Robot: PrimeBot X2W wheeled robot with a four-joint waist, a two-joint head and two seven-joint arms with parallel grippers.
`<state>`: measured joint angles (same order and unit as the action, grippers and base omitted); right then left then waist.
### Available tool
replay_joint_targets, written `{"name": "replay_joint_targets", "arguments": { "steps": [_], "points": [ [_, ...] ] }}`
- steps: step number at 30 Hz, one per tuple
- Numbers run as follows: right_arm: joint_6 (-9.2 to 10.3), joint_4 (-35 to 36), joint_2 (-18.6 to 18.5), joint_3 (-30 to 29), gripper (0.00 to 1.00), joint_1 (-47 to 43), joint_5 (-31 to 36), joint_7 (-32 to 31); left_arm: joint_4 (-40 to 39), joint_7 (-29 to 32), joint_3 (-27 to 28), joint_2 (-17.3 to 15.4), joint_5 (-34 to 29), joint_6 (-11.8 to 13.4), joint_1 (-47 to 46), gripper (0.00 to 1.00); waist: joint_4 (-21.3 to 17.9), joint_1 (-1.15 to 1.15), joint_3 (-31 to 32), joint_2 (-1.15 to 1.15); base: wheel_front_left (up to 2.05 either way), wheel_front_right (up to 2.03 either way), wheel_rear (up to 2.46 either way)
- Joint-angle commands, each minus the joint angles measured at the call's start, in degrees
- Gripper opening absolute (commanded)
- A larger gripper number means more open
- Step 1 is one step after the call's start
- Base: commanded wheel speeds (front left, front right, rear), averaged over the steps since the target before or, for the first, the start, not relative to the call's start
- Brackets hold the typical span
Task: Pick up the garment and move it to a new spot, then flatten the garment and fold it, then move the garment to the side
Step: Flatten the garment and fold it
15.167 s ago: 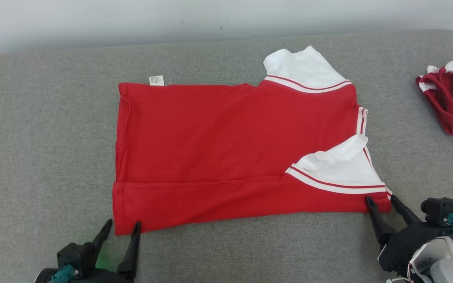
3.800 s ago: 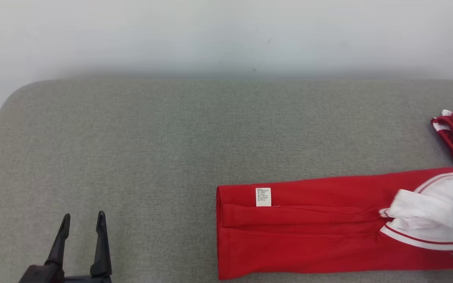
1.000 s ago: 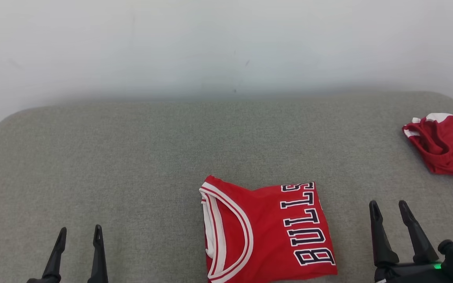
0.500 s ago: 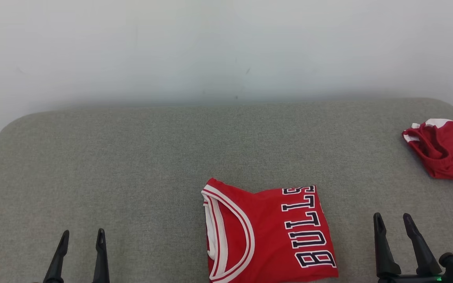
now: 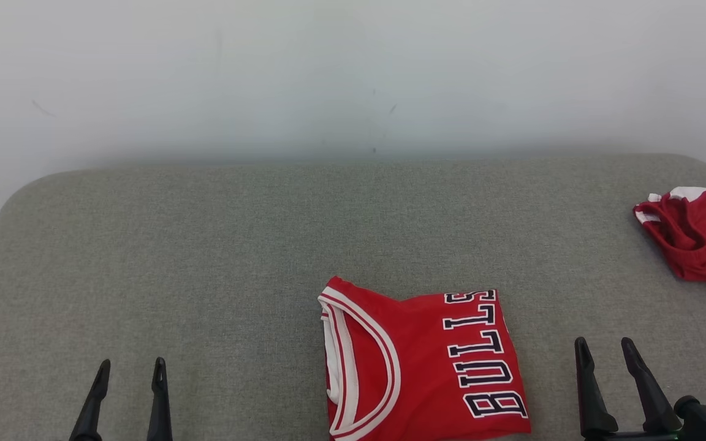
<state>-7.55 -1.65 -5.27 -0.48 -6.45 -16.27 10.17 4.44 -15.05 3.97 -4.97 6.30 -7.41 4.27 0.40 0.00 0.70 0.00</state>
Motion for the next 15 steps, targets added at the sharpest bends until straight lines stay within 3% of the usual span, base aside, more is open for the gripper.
{"name": "replay_joint_targets", "arguments": {
  "steps": [1,15],
  "points": [
    [0.13,-0.2,0.0,0.1,1.00,-0.3,0.5,0.1,-0.2,-0.2,0.0,-0.2,-0.4,0.0,0.6,1.00,0.0,0.00,0.0,0.00,0.00,0.00,0.00],
    [0.13,-0.6,-0.1,0.9,1.00,0.1,1.2,-1.3,0.2,-0.2,-0.3,-0.1,-0.5,0.0,0.1,1.00,0.4,0.00,0.0,0.00,0.00,0.00,0.00]
  ]
}}
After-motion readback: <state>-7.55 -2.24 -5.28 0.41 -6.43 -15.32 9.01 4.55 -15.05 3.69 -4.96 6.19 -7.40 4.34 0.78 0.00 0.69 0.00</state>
